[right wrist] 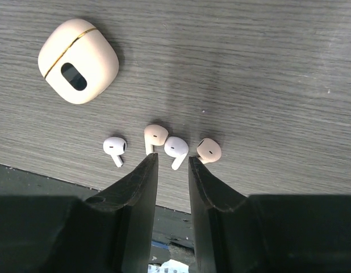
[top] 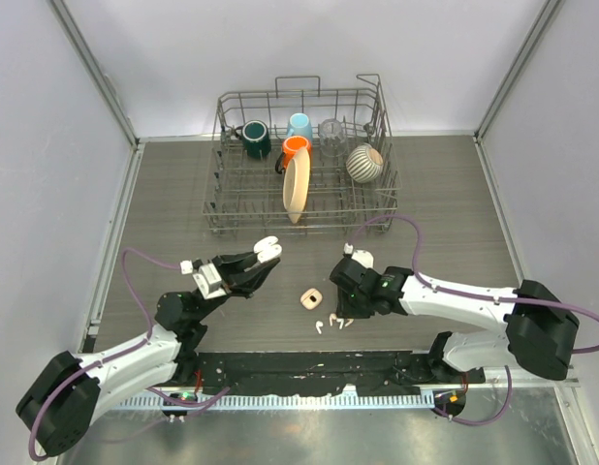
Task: Insert the wireless bluetooth earbuds into the charging case
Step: Pick up the earbud from the center of the board.
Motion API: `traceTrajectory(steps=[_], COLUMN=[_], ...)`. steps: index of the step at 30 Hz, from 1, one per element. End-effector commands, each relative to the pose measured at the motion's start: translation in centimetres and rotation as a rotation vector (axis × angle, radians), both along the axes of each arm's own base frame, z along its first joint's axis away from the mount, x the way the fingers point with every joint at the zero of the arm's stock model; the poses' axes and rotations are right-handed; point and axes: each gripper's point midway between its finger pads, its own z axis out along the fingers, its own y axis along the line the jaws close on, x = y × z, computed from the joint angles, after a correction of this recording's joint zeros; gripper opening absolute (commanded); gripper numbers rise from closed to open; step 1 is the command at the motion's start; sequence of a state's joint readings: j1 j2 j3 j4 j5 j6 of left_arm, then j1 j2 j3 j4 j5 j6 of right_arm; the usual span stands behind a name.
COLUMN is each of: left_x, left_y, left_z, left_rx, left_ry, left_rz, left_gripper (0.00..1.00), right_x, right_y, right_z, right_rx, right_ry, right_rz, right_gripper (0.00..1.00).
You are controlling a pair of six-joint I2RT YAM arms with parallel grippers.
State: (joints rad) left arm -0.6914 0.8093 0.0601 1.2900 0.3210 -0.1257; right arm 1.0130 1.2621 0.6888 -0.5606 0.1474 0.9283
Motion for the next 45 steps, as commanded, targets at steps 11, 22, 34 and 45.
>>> traceTrajectory(steps=[11, 22, 34, 45], left_x=[-0.6, -0.5, -0.4, -0.3], left_y=[1.4, 1.6, 1.4, 1.4], left_z=[2.3, 2.1, 2.1, 2.1], left_rx=[-0.063, -0.061, -0.058, -0.056], left_ry=[-0.085, -0.081, -0.080, -0.082], left_rz=[0.042, 0.054, 0.051, 0.053], left_gripper=[0.00, 0.00, 0.00, 0.00], right_x=[0.7, 0.6, 0.6, 0.4], right_y=[1.3, 1.3, 1.5, 1.5], right_z=[0.2, -0.6, -1.0, -1.3], right_rx=[0.015, -0.014, -0.029, -0.041], right_ry=[-0.021, -0.002, 0.005, 0.013], right_rz=[-0.008, -0.004, 0.006, 0.015], right_gripper=[0.34, 0.33, 0.33, 0.32])
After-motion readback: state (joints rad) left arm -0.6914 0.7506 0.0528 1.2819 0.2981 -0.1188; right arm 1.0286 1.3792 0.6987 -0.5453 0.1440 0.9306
